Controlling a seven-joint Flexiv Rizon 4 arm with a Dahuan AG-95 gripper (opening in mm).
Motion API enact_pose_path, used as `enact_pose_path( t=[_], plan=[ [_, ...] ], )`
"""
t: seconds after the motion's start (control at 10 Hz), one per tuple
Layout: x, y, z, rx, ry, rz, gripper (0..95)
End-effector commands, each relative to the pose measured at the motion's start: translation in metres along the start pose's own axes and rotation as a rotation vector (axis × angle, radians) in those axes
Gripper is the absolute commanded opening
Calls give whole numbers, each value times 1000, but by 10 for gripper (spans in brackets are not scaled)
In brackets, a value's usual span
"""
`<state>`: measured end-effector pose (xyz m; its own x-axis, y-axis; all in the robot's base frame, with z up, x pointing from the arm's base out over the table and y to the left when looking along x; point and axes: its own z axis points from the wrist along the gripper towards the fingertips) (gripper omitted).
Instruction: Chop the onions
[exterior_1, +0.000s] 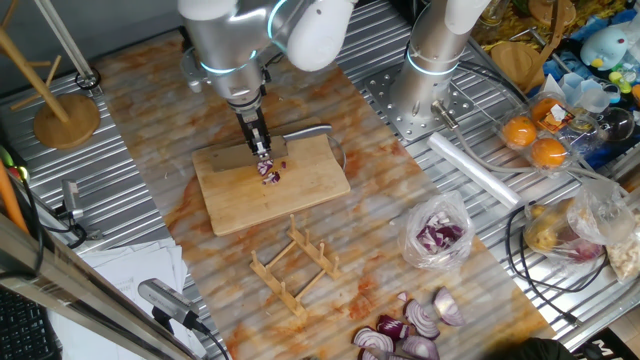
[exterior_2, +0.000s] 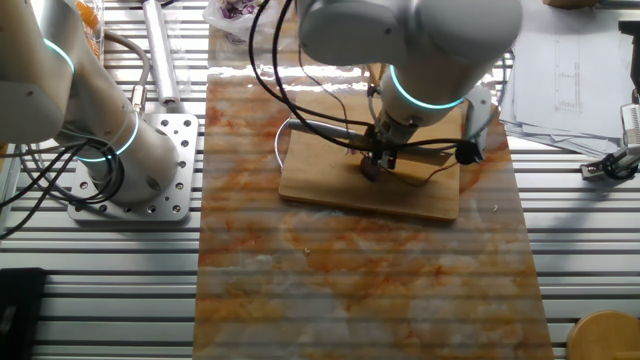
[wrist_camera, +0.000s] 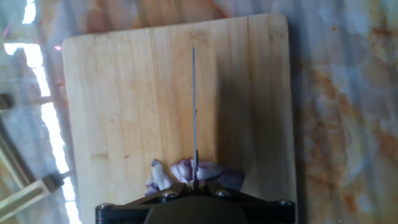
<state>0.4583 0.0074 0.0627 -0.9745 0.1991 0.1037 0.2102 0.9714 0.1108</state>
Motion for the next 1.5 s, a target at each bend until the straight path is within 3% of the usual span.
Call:
enact_pose_path(
  t=[0.1,0.6,0.9,1.0,1.1,1.3,1.5],
  plan=[
    [-2,0,2,0,2,-2,0],
    [-7,-2,14,-7,2,-3,0],
    [-11,0,30,7,-17,-16,0],
    [-8,0,32,-2,-10,-23,0],
    [-6,1,34,-8,-30,-29,0],
    [-6,11,28,-26,-48,-16,0],
    [0,19,13,-37,-41,-8,0]
  ],
)
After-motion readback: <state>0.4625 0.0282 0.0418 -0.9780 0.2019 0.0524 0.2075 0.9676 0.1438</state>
